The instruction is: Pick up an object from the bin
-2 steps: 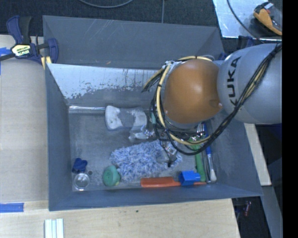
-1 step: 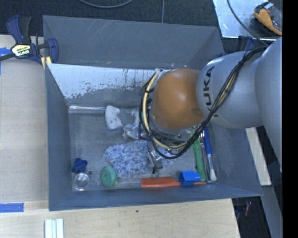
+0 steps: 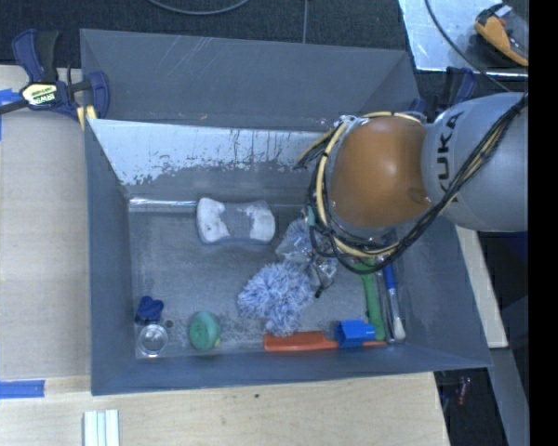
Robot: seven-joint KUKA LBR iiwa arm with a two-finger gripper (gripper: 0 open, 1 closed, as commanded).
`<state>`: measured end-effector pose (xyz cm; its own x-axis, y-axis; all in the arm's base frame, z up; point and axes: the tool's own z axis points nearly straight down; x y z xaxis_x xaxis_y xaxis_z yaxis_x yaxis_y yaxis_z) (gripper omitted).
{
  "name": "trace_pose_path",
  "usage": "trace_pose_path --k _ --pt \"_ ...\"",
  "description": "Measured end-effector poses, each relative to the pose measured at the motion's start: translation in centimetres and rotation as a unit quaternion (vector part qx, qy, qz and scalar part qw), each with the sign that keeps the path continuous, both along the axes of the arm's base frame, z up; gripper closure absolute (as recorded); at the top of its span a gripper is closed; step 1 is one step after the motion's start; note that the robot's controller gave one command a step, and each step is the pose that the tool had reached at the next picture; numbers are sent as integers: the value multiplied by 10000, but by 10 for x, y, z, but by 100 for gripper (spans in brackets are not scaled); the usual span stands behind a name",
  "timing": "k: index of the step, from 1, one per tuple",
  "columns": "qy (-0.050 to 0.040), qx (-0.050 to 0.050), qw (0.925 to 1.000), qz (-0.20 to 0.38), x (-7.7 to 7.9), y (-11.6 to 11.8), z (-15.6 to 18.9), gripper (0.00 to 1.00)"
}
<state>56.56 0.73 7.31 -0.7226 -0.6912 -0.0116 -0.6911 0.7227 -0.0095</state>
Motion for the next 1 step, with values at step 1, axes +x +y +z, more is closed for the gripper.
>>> trace_pose_path --k 1 --pt "0 1 10000 -3 0 0 0 100"
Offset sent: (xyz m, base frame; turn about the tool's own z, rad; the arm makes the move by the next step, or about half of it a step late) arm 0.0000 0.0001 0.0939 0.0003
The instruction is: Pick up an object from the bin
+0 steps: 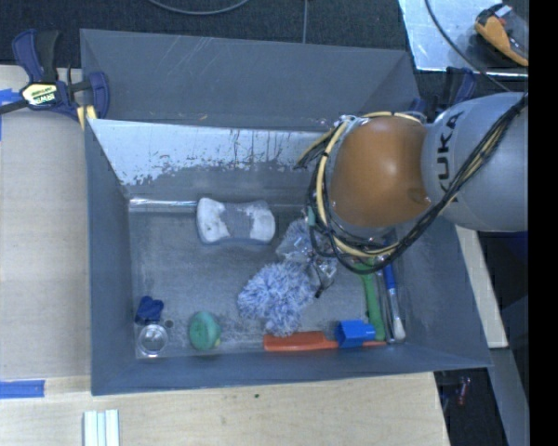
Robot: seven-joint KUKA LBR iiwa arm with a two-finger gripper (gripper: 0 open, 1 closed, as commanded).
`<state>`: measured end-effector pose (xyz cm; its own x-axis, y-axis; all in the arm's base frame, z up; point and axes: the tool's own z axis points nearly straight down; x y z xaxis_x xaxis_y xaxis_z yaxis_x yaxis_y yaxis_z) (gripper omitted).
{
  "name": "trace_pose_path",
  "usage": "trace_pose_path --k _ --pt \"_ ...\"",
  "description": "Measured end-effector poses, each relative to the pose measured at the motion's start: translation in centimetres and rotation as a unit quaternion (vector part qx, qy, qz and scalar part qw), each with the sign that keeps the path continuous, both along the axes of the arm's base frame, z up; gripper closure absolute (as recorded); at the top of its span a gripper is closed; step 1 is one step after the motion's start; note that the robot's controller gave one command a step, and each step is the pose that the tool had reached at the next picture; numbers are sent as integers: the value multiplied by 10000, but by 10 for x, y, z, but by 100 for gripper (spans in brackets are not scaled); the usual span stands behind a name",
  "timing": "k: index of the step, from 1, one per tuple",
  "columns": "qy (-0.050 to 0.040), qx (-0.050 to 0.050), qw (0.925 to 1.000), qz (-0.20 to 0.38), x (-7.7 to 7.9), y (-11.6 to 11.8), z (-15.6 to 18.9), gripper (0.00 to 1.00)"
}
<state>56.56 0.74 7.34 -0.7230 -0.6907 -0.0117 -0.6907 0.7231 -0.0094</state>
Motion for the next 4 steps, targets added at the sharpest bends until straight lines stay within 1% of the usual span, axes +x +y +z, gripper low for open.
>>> trace_pose_path --k 1,3,4 --pt "48 4 10000 -4 -3 1 43 100" --pt "43 8 10000 -15 -3 1 104 100" --pt "28 10 10000 -27 -2 1 118 100"
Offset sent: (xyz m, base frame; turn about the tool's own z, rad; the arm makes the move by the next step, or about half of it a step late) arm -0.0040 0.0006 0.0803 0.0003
